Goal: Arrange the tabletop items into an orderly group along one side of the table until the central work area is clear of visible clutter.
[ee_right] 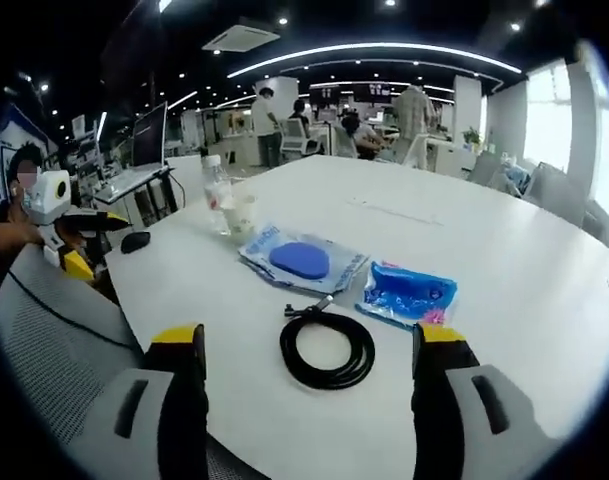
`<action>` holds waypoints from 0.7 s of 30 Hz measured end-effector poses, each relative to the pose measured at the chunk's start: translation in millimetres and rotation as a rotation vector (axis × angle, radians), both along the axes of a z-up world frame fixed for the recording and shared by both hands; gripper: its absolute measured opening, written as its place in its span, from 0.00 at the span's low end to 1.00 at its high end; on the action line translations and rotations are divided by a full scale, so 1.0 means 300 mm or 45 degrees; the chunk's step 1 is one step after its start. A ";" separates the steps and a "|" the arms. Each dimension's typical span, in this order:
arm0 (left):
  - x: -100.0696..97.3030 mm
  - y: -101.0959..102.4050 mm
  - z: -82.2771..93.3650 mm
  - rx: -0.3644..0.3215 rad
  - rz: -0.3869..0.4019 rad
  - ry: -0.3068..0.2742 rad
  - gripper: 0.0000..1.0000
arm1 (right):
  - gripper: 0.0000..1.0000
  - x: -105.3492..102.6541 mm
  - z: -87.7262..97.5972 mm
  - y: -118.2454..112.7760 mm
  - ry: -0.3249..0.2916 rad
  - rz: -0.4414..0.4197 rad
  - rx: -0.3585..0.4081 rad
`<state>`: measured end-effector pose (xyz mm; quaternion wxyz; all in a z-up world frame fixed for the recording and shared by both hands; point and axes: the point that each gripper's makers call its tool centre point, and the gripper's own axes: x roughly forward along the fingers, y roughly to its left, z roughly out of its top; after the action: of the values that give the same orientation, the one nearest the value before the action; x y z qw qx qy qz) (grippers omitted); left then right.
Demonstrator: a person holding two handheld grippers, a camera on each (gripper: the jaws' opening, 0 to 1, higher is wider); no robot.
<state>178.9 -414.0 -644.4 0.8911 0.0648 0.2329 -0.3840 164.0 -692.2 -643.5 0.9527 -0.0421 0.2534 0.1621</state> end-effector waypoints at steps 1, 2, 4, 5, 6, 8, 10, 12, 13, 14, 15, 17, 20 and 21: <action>0.001 0.001 0.000 0.001 0.003 -0.001 0.93 | 0.90 -0.005 0.001 0.001 0.002 -0.005 0.002; 0.006 0.007 0.002 0.006 0.014 -0.013 0.94 | 0.93 -0.021 0.004 0.004 -0.005 -0.013 0.001; 0.009 0.008 0.007 0.001 0.018 -0.024 0.96 | 0.95 -0.033 -0.001 0.004 0.001 -0.019 -0.015; 0.010 0.009 0.007 -0.001 0.021 -0.026 0.96 | 0.96 -0.041 -0.003 0.002 0.008 -0.023 -0.025; 0.010 0.010 0.007 -0.002 0.023 -0.026 0.97 | 0.97 -0.044 0.001 -0.005 0.006 -0.029 -0.040; 0.009 0.012 0.005 -0.002 0.023 -0.023 0.98 | 0.99 -0.046 0.020 -0.021 -0.021 -0.050 -0.049; 0.011 0.015 0.006 0.001 0.028 -0.028 1.00 | 1.00 -0.055 0.025 -0.031 -0.026 -0.069 -0.041; 0.016 0.023 0.011 0.002 0.038 -0.046 1.00 | 1.00 -0.072 0.025 -0.043 -0.027 -0.092 -0.044; 0.017 0.024 0.011 0.002 0.041 -0.047 1.00 | 1.00 -0.076 0.024 -0.044 -0.026 -0.097 -0.043; 0.020 0.028 0.011 0.007 0.048 -0.051 1.00 | 1.00 -0.088 0.019 -0.045 -0.025 -0.106 -0.047; 0.022 0.030 0.010 0.013 0.050 -0.053 1.00 | 1.00 -0.097 0.013 -0.046 -0.041 -0.107 -0.065; 0.027 0.032 0.014 0.016 0.057 -0.065 1.00 | 1.00 -0.110 -0.014 -0.045 -0.057 -0.108 -0.080; 0.026 0.033 0.015 0.017 0.057 -0.070 1.00 | 1.00 -0.108 -0.033 -0.077 -0.001 -0.174 -0.044; 0.023 0.037 0.006 0.031 0.056 -0.059 1.00 | 1.00 -0.103 -0.023 -0.082 -0.032 -0.174 -0.041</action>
<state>185.9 -403.0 -642.5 0.9037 0.0795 0.2182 -0.3598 133.0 -716.7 -650.4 0.9639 -0.0420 0.2464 0.0919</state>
